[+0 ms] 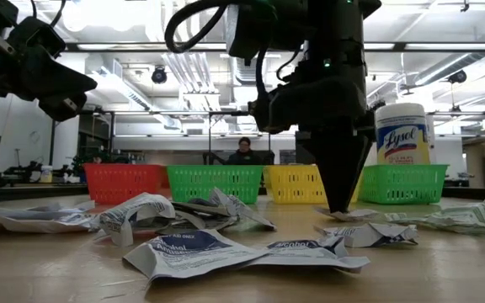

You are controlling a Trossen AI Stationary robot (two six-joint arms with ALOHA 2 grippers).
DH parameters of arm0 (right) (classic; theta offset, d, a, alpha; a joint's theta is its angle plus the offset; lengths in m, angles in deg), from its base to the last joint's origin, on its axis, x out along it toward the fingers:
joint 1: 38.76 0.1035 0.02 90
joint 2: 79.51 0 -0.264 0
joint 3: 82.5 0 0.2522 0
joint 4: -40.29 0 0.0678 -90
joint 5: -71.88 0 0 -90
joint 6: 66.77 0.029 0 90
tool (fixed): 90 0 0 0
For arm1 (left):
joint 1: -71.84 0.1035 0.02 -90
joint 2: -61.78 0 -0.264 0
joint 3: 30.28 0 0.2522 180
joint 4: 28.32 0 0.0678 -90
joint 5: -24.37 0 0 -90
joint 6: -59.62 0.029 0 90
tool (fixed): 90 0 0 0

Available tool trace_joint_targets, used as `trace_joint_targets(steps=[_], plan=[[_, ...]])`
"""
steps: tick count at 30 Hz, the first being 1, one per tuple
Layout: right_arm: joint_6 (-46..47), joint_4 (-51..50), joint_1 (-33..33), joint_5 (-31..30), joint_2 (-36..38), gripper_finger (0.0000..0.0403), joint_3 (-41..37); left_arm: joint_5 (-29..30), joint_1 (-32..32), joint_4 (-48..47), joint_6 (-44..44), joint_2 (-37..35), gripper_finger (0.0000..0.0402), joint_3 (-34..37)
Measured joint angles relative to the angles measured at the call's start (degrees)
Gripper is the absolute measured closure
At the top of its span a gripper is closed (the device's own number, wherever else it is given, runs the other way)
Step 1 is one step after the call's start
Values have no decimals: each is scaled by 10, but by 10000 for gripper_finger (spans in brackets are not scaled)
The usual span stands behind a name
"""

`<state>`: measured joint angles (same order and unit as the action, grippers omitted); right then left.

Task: Pick & Place First Aid Supplies
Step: Put the blue alcohol pad into the right green bin

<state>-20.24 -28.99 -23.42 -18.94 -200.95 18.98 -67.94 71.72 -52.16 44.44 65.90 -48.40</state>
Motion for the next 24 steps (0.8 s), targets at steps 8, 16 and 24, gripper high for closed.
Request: trace_joint_targets(steps=[8, 16, 24], plan=[[-48, 4, 0, 11, 38, 376, 0, 0, 0, 0, 0, 0, 401, 0], [-109, 9, 1, 10, 122, 376, 1, 0, 0, 0, -5, 0, 401, 0], [-107, -1, 2, -45, 213, 376, 1, 0, 0, 1, -10, 0, 401, 0]])
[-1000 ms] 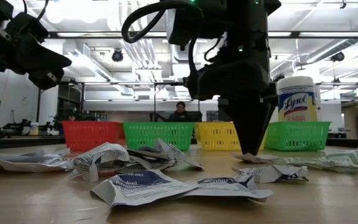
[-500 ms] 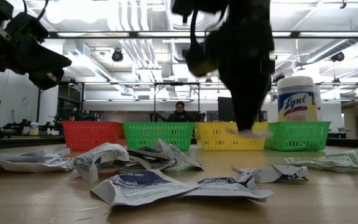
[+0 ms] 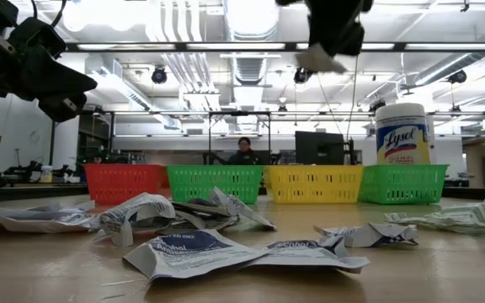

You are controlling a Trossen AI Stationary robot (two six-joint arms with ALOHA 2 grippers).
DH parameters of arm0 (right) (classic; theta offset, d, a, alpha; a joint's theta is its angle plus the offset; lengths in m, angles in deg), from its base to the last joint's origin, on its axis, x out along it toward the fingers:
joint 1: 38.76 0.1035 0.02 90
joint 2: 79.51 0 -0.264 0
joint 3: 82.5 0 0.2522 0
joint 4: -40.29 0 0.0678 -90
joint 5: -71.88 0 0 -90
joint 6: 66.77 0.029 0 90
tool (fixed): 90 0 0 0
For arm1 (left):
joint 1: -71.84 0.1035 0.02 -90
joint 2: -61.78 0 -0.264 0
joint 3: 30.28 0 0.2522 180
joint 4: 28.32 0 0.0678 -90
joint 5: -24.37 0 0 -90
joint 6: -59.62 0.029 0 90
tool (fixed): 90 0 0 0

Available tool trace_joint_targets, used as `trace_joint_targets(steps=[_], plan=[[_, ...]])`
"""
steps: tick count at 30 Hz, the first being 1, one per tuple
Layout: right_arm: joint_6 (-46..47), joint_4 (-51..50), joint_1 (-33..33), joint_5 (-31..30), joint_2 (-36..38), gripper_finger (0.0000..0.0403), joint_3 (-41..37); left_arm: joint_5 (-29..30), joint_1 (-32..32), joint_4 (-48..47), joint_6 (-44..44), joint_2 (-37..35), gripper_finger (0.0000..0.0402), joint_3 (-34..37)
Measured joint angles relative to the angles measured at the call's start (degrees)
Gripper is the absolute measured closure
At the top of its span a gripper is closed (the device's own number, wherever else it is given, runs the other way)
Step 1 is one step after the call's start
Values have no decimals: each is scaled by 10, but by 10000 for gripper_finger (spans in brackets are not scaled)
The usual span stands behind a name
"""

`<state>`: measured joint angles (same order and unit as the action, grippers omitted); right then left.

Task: Pick & Place First Aid Supplies
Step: Put the blue alcohol pad into the right green bin

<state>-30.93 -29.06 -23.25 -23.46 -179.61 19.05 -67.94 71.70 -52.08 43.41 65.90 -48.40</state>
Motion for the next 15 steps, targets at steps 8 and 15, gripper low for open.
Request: trace_joint_targets(steps=[8, 15], plan=[[62, -77, 0, -131, 72, 376, -1, 0, 0, 0, -1, 0, 401, 0], [185, -198, 0, -250, 102, 376, -1, 0, 0, 0, -1, 0, 401, 0]])
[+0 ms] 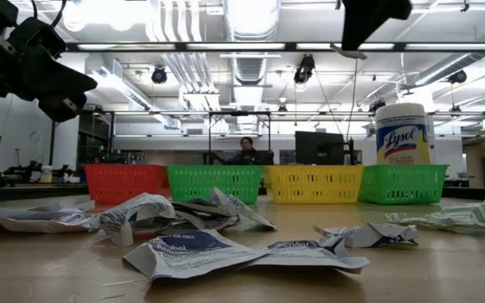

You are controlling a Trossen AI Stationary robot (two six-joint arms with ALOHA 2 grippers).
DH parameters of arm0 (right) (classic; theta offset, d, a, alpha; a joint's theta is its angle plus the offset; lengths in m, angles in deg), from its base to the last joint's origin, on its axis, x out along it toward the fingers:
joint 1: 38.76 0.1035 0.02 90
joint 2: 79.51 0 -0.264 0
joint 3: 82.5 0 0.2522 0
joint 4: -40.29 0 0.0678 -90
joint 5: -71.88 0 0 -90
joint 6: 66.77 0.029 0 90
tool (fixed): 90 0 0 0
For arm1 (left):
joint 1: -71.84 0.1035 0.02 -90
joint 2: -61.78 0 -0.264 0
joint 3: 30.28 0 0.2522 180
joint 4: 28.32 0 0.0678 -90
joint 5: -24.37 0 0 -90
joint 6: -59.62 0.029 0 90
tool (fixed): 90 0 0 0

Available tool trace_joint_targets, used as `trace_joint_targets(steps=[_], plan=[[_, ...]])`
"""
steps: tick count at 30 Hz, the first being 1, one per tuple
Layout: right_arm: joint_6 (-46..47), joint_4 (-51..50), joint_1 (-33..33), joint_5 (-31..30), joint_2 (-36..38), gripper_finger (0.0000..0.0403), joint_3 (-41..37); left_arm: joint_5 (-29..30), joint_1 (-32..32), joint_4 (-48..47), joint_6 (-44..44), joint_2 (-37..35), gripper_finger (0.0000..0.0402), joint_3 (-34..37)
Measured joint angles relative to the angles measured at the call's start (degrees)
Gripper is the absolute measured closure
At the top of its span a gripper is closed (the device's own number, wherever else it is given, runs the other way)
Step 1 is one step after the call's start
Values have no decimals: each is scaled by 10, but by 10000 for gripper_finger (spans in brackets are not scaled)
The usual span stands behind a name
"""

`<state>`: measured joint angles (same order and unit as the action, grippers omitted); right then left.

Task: Pick & Place First Aid Supplies
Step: Put the blue alcohol pad into the right green bin

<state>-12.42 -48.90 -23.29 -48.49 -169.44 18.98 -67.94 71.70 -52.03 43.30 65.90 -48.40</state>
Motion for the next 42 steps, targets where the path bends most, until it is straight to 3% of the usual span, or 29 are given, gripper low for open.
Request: trace_joint_targets(steps=[9, 16, 32, 42], plan=[[138, -119, -5, -62, 1, 376, -3, 0, 0, 0, 0, 0, 401, 0], [198, -146, -35, -62, 1, 376, -17, 0, 0, 0, 0, 0, 401, 0], [179, -136, -136, 10, -1, 376, -160, 0, 0, 0, 0, 0, 401, 0], [103, -12, -189, 35, -1, 376, -232, 0, 0, 0, 0, 0, 401, 0]])
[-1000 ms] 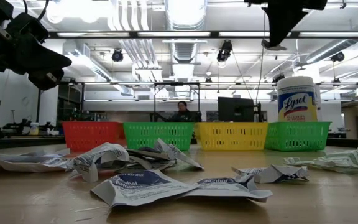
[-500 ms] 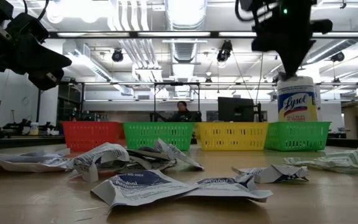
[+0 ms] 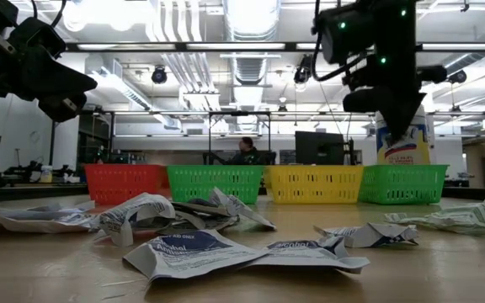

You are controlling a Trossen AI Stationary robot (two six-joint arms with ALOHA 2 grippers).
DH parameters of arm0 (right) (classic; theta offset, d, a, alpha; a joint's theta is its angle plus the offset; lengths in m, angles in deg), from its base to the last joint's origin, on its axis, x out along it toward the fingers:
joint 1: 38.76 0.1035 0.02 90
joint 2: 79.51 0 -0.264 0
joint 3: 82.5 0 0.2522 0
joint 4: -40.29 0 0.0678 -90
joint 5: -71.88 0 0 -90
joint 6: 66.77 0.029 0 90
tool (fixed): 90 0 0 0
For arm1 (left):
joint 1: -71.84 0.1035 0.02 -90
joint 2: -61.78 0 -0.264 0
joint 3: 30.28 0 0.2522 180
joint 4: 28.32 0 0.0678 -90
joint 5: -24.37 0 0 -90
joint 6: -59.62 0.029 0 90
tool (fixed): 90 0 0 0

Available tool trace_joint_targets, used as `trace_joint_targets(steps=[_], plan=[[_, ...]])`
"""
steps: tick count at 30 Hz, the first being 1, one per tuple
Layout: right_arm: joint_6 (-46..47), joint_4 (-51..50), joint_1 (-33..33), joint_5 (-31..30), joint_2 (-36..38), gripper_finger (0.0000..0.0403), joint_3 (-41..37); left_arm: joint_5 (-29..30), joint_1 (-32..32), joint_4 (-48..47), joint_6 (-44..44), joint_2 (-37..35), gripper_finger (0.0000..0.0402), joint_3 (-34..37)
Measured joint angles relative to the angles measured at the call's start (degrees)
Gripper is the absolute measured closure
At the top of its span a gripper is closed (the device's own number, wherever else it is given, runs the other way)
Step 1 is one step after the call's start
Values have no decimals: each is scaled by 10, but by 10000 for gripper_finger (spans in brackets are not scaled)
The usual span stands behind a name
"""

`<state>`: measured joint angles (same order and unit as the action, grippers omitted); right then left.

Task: Pick & Place First Aid Supplies
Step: Put the blue alcohol pad into the right green bin

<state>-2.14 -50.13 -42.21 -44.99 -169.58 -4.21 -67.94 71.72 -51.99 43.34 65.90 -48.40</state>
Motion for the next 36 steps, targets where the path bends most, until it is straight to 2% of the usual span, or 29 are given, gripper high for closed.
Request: trace_joint_targets(steps=[13, 25, 36], plan=[[-122, 141, -63, 51, 0, 376, -78, 0, 0, 0, 0, 0, 401, 0], [-167, 176, -73, 51, 0, 373, -101, 0, 0, 0, 0, 0, 401, 0], [-186, 174, -73, 49, 0, 313, -90, 0, 0, 0, 0, 0, 401, 0]])
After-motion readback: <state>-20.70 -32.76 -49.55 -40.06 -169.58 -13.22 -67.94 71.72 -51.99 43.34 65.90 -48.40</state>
